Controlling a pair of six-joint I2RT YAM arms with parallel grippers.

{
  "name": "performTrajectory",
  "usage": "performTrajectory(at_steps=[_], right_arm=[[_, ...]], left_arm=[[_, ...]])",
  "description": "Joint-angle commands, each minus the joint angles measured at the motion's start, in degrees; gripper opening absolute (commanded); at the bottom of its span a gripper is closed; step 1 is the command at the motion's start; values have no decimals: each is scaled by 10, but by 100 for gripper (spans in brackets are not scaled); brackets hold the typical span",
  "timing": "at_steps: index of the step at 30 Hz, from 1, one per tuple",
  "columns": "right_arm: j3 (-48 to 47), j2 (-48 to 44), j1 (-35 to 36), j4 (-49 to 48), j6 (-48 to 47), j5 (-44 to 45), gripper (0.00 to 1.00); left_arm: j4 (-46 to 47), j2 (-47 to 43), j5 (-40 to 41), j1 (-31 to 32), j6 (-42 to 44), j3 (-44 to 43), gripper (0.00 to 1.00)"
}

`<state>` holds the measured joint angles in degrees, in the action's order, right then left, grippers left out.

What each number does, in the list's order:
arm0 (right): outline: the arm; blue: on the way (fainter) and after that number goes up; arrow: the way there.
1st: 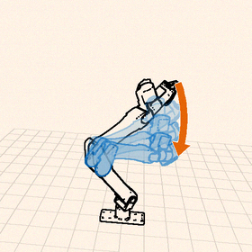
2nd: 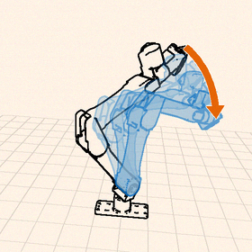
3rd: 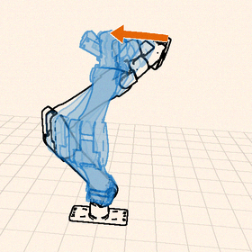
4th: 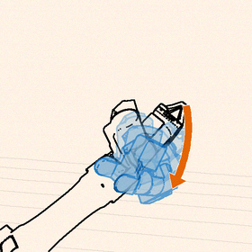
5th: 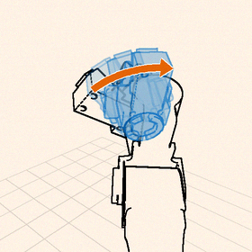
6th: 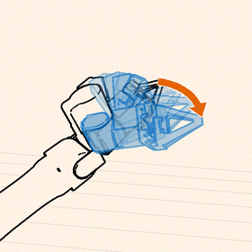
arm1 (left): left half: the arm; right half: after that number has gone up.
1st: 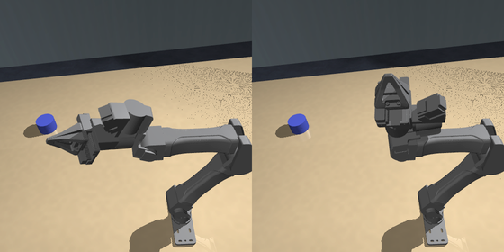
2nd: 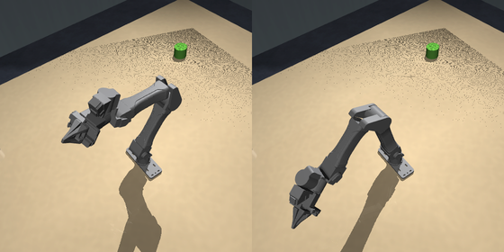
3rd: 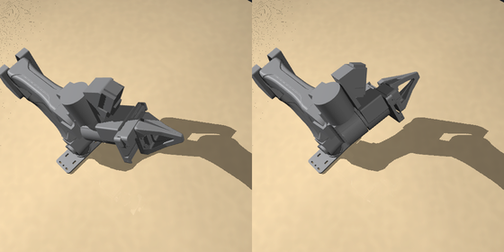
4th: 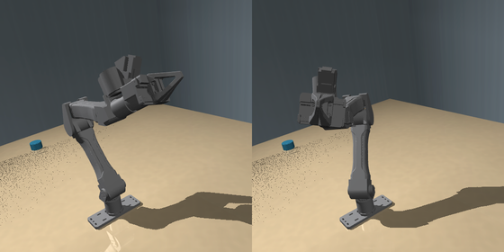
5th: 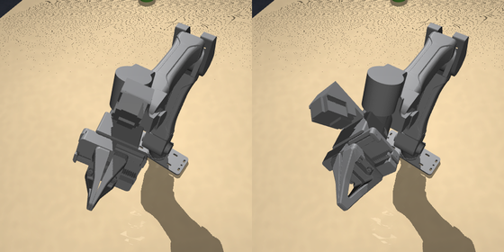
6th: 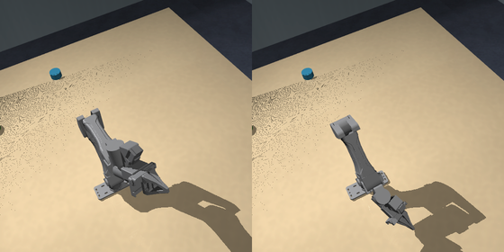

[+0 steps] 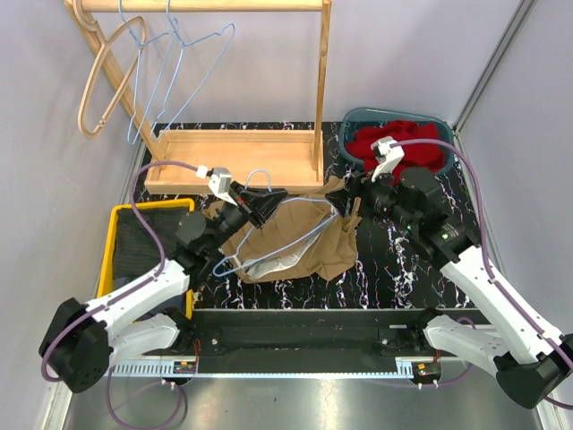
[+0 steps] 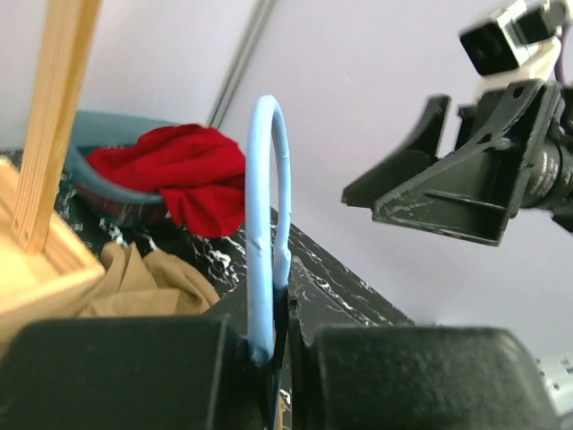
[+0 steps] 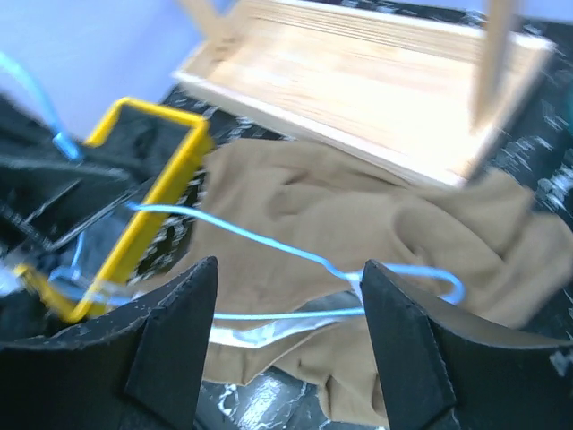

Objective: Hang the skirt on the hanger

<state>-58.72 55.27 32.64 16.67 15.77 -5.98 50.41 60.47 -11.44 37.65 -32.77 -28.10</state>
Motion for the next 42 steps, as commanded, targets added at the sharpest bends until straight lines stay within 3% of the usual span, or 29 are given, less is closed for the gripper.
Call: performTrajectory(at_steps=[1,8,14,18,22,29,36,42], right_arm=[[-52,19,2,20,-71,-164,74],[-104,9,2,8,-123,-251,75],[-141,-6,2,14,-155,-380,88],[-162,2,2,56,-193,-448,93],[-197,33,2,115,-206,-506,95],[-178,46,42,158,-214,-465,91],[-200,97,116,200,-231,-341,80],[-178,97,131,152,-208,-280,39]], left_arm=[[-152,-58,-76,2,84,-108,0],[-347,-105,-161,2,175,-224,0],[-439,-113,-244,2,206,-316,0],[-436,-131,-321,2,199,-339,0],[-420,-142,-345,2,178,-340,0],[-397,-157,-318,2,141,-316,0],[-382,-160,-310,2,126,-301,0],[-386,-162,-293,2,122,-291,0]])
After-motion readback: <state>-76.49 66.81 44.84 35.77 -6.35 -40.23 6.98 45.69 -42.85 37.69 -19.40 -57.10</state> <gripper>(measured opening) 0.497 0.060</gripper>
